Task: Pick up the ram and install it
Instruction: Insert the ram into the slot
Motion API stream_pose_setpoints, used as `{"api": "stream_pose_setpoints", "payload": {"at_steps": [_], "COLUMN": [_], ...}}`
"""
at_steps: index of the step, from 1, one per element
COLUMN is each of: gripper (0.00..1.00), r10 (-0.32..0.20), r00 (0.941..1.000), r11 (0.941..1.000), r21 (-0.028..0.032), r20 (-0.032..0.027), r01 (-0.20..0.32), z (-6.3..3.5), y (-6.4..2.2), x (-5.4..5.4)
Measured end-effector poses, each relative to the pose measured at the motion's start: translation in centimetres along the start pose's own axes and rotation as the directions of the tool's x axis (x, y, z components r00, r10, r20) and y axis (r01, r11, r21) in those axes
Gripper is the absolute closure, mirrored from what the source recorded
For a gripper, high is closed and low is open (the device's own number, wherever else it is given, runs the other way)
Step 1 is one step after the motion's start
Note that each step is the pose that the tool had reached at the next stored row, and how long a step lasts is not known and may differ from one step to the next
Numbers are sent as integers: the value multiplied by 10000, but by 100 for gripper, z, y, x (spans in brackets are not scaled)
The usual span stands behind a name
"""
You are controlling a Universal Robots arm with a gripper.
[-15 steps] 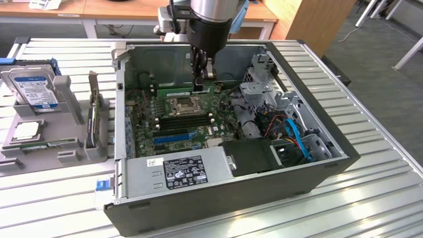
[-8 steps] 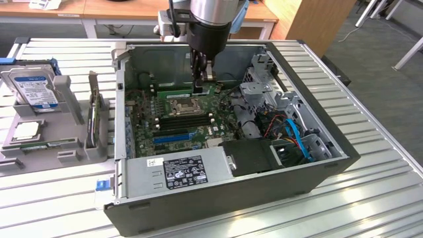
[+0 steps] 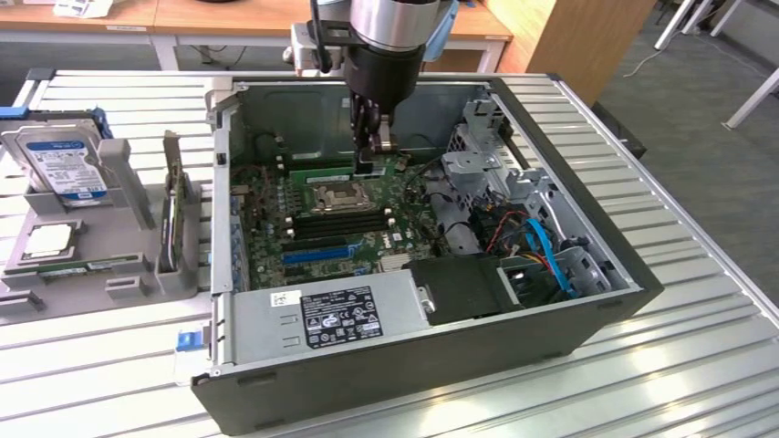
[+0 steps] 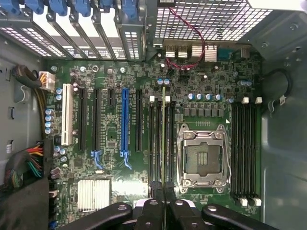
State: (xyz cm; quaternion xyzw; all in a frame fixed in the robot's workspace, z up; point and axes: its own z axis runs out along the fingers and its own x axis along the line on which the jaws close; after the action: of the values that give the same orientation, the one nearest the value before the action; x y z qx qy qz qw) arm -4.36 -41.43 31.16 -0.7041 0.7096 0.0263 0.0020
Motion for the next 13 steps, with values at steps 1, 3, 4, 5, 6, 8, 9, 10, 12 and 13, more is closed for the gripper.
{"api": "stream_pose_setpoints", "payload": {"at_steps": [1,3,4,5,6,8,9,10,12,13], "gripper": [88,88,88,88,88,88,88,88,88,88], "r10": [0,0,0,0,0,0,0,1,1,1], "r00": [10000,10000,10000,10000,10000,10000,10000,10000,10000,10000], "r11": [10000,10000,10000,10000,10000,10000,10000,10000,10000,10000], "r21": [0,0,0,0,0,0,0,0,-1,-1], "r20": [0,-2,-2,-2,-3,-6,-7,-9,-13,-16], "r01": [0,0,0,0,0,0,0,-1,-1,-1], "z": [6,20,28,36,45,68,80,92,116,126], "y": [0,-1,-1,-1,-2,-3,-3,-3,-4,-4], "x": [0,1,1,1,2,3,3,4,5,5]}}
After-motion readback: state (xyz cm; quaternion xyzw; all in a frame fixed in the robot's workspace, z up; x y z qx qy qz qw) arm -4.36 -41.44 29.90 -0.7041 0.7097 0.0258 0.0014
